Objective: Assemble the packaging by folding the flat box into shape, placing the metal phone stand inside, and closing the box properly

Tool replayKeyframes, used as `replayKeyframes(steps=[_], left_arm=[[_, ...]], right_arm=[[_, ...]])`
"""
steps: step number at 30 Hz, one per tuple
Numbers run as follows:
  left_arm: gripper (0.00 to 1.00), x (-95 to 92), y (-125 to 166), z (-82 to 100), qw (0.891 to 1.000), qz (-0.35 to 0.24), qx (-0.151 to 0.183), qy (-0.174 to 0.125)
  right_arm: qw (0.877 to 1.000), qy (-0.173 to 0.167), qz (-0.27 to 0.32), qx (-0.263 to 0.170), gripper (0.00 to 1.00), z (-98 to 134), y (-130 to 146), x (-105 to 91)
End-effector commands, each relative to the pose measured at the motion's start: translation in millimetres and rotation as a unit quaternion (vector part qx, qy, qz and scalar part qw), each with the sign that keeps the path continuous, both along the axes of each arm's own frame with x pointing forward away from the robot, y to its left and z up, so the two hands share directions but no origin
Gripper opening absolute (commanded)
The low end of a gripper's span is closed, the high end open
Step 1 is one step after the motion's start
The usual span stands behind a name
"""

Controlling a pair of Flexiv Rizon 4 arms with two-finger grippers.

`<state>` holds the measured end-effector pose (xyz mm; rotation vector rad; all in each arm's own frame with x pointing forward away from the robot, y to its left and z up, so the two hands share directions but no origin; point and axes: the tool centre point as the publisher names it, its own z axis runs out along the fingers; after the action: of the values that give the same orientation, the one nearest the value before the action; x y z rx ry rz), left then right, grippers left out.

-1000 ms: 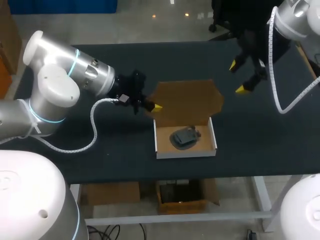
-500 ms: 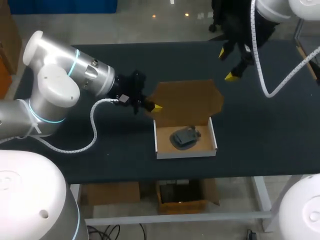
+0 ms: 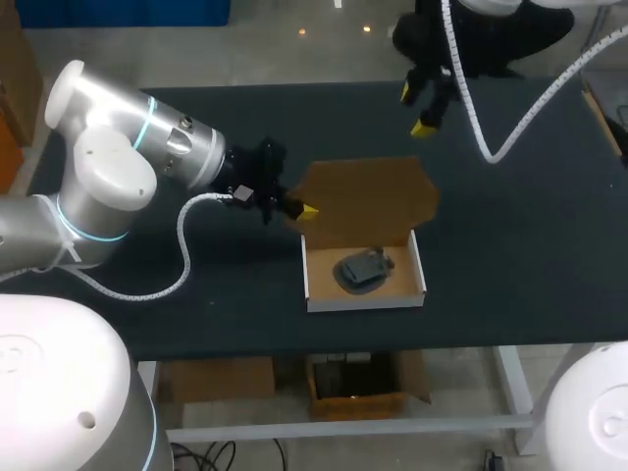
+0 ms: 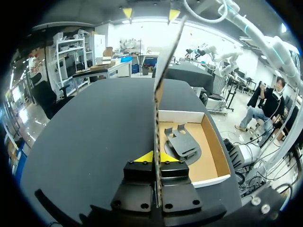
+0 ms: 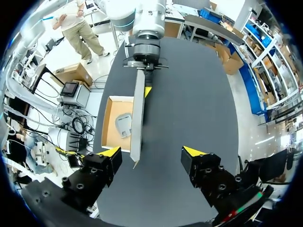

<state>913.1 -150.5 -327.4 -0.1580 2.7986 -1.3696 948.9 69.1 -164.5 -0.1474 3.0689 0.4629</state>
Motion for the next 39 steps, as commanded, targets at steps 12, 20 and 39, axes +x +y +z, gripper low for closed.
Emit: replayKeyframes(steps=[12,20,39], left_arm=[[0.0,-0.7,-0.7,-1.2,1.0,0.0,0.001,0.0],[0.0,-0.7,-0.7,-1.2,1.0,0.0,0.001,0.0],[0.0,-0.7,-0.7,-1.2,1.0,0.0,0.001,0.0]], right_arm=[[0.996,0.023,0.001,-0.08,0.44,-18.5,41.2,8.8],[0.995,0.021,-0.011,-0.093,0.45,-36.3,51.3,8.5],[0.995,0.022,-0.005,-0.102,0.43,-54.6,60.1,-7.4]])
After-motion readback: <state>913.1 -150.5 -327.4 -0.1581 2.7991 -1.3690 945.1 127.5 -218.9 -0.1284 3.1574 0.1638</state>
